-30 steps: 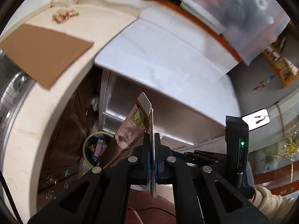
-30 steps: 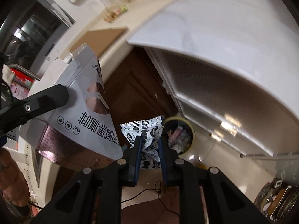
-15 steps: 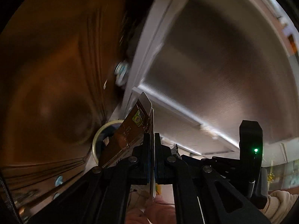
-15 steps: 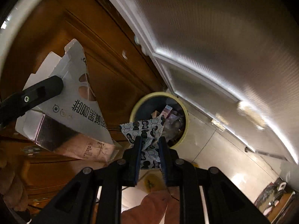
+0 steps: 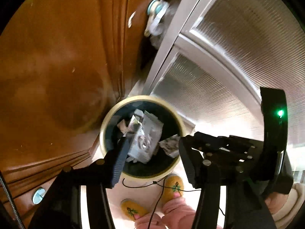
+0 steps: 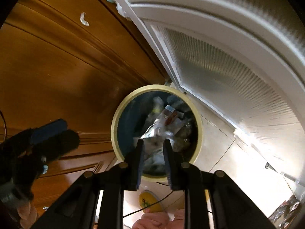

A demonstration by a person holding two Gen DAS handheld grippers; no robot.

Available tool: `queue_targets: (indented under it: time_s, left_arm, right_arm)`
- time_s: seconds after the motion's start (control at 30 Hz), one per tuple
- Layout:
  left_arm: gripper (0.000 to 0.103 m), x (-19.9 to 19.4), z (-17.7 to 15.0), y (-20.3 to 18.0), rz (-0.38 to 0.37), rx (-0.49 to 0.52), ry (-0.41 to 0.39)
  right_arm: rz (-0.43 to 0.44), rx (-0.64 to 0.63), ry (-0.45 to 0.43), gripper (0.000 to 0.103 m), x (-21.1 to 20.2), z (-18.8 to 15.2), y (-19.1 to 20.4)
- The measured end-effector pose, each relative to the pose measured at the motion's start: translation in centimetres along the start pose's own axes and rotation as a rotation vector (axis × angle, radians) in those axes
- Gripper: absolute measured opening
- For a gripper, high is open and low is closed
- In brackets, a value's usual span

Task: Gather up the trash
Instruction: 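Open the left tool over the bin while the right releases the wrapper into it, then raise both open tools back up toward the counter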

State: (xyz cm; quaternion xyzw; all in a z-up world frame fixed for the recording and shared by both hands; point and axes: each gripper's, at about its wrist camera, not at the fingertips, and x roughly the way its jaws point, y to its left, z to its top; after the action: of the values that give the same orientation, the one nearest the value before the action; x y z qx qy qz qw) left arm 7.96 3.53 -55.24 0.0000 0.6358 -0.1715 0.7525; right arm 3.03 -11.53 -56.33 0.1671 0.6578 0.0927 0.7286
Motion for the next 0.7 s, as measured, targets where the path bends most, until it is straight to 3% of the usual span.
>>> queue_targets:
  time_s: [0.33, 0.7]
  left_arm:
    - [0.053, -2.6, -0.7, -0.4, 0.035, -0.013, 0.032]
    - [0.053, -13.8, -0.9, -3.0, 0.032, -0.033, 0.015]
  right_arm:
    - [0.012, 0.006, 0.018, 0.022, -2.6, -0.5, 0.7]
    - [0.017, -0.028, 0.024, 0.022, -12.8, -2.7, 4.1]
